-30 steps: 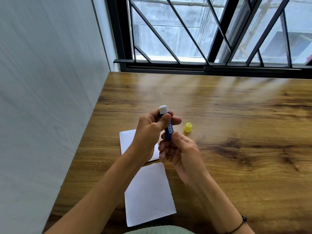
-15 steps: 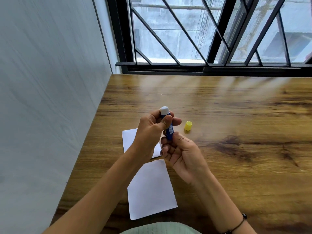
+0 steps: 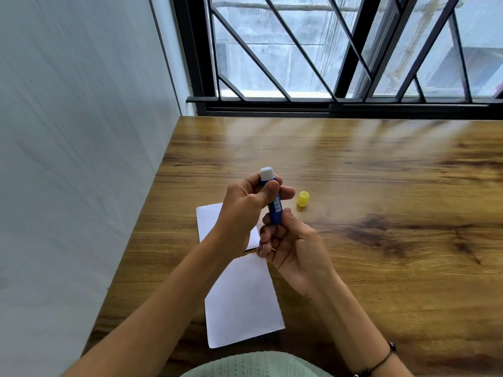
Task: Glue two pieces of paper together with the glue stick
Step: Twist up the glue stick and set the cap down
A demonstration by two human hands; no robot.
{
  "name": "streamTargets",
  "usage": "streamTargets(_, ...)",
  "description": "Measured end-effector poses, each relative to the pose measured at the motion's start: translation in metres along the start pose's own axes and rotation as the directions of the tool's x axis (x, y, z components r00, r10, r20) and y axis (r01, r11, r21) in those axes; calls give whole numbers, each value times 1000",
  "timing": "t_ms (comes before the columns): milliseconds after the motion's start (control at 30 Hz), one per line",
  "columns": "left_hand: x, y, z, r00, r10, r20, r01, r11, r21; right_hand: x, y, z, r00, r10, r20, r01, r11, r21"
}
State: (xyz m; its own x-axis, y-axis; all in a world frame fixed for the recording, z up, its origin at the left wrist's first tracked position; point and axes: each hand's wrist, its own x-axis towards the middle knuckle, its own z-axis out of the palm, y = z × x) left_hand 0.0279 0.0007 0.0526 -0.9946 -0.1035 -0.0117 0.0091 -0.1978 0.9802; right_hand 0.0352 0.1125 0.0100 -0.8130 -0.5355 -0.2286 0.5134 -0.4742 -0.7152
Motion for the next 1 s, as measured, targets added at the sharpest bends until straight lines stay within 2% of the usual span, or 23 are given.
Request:
streamTargets(267, 1, 3, -2, 1000, -17, -10, 17, 1000, -1, 3, -2, 2, 986, -158, -55, 145, 971, -192)
streamTargets(367, 2, 3, -3, 1000, -17, -22, 17, 1000, -19, 5, -2, 3, 991, -127, -32, 121, 981, -153)
streamTargets(500, 2, 2, -3, 999, -21, -25, 20, 999, -34, 4, -2, 4, 1000, 26, -12, -27, 998, -51)
streamTargets(567, 1, 2, -3, 999, -24, -24, 23, 999, -32, 3, -2, 4, 999, 50, 3, -50, 998, -40)
streamTargets(800, 1, 4, -6, 999, -20, -26, 20, 1000, -6, 4, -3, 5, 995, -96, -12, 93, 985, -145)
streamTargets(1000, 0, 4, -6, 1000, -3, -22, 3, 1000, 0, 4, -2, 5, 996, -88, 10, 88, 985, -148)
